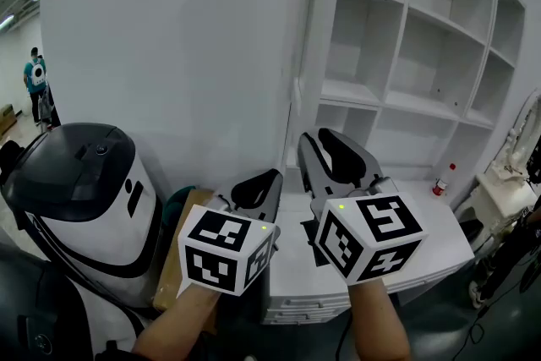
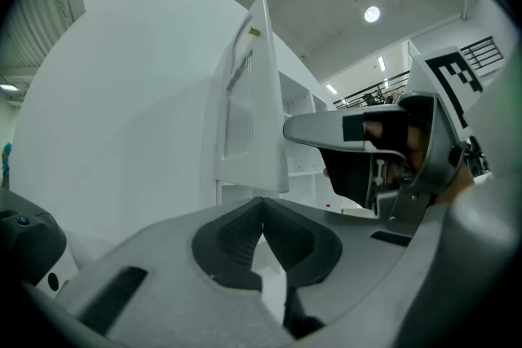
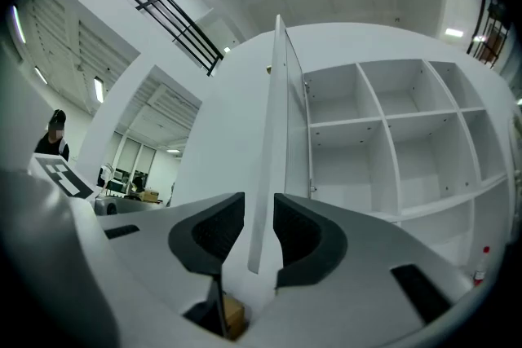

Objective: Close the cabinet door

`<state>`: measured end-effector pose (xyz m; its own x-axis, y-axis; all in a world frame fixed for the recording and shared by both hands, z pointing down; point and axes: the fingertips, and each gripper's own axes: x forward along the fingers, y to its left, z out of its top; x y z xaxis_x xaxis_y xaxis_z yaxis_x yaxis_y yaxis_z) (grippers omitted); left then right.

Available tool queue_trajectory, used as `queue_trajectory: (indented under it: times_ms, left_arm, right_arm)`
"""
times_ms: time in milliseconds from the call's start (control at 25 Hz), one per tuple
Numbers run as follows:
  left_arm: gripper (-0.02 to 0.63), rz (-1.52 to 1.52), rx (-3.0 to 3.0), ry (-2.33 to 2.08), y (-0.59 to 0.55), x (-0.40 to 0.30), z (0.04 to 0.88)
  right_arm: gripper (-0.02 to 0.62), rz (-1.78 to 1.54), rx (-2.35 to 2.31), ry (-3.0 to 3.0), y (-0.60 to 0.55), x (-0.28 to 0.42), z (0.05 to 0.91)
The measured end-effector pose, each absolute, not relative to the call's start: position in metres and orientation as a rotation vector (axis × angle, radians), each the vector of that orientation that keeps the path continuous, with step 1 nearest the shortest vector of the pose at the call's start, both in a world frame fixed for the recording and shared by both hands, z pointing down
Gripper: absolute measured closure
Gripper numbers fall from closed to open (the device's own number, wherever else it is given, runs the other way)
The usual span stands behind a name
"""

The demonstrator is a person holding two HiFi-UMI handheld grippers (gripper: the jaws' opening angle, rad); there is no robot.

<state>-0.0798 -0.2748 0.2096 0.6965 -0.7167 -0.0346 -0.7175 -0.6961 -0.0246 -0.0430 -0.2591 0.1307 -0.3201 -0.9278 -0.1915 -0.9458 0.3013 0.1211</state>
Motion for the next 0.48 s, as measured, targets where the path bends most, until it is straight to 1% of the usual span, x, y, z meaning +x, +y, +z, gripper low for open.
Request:
queue_trajectory:
  times_ms: [40,480]
  left_arm:
    - [0.594,0.037,-2.862,1.205,-0.277,-0.081,0.209]
    - [0.594,0.058,-2.886,1.127,-0.291,-0.075,0.201]
  right_arm:
    - [0.494,0.33,-1.782,2.461,-0.261,-0.045,0.128]
    - [0.494,0.401,-1.923,2.402,-0.285,-0.043,0.116]
